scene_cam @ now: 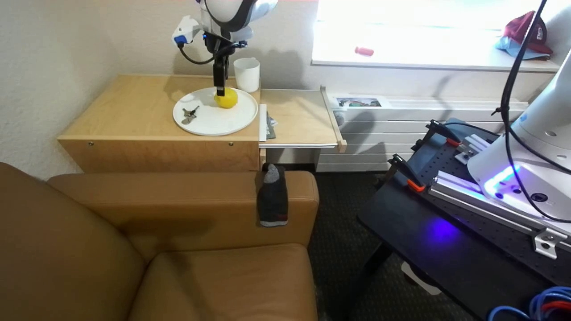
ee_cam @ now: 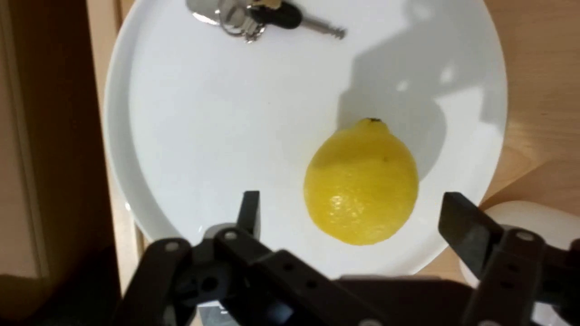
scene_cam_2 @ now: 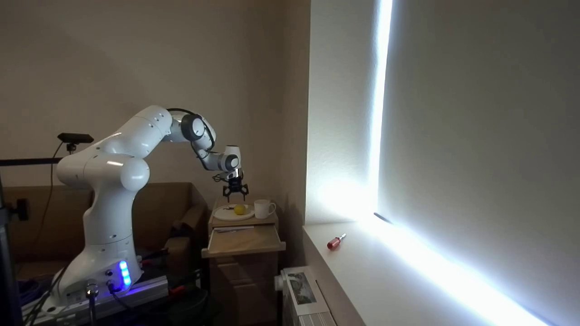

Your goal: Move the lemon forward

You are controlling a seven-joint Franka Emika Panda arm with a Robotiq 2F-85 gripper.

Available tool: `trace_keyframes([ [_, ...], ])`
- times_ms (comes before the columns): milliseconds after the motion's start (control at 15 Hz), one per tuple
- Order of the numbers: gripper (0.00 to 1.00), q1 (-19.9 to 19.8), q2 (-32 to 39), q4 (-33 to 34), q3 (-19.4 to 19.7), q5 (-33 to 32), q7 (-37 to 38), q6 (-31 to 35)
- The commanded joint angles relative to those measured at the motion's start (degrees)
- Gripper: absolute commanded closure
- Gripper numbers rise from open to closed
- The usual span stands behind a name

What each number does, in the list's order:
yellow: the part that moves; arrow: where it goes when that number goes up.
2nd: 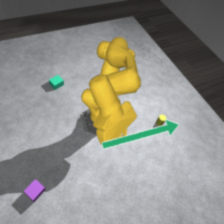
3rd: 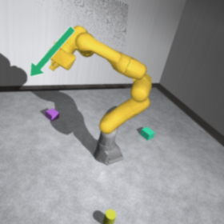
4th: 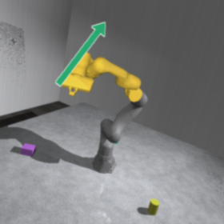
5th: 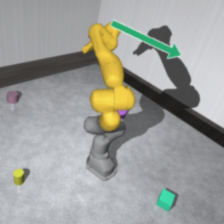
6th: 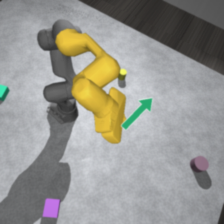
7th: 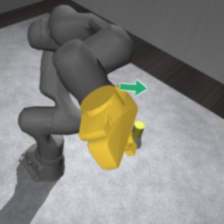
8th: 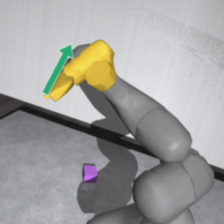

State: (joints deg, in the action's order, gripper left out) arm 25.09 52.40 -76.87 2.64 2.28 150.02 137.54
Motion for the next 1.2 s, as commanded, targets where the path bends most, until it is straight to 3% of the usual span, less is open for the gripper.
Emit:
trace_keyframes([
  [0,0.00,8.83,3.99,2.07,15.09,16.55,-0.83,5.35],
  [67,0.00,11.78,4.59,1.47,19.50,21.66,-0.97,5.58],
  [133,0.00,7.47,2.49,0.70,13.30,15.30,-1.08,3.55],
  [267,0.00,10.71,3.66,0.79,18.20,19.81,-1.08,4.34],
  [400,0.00,11.43,3.83,0.80,18.73,20.24,-0.92,4.49],
  [733,0.00,12.75,2.91,0.78,21.52,21.08,-0.92,-5.50],
  [800,0.00,11.36,2.59,1.27,19.70,20.00,-0.92,-6.83],
  [867,0.00,11.77,3.52,1.04,20.07,20.19,-0.92,-3.68],
  [1067,0.00,11.75,3.50,1.31,20.07,20.18,-0.92,-5.20],
  [1133,0.00,10.76,3.47,1.71,18.40,21.48,-2.32,-6.17],
])
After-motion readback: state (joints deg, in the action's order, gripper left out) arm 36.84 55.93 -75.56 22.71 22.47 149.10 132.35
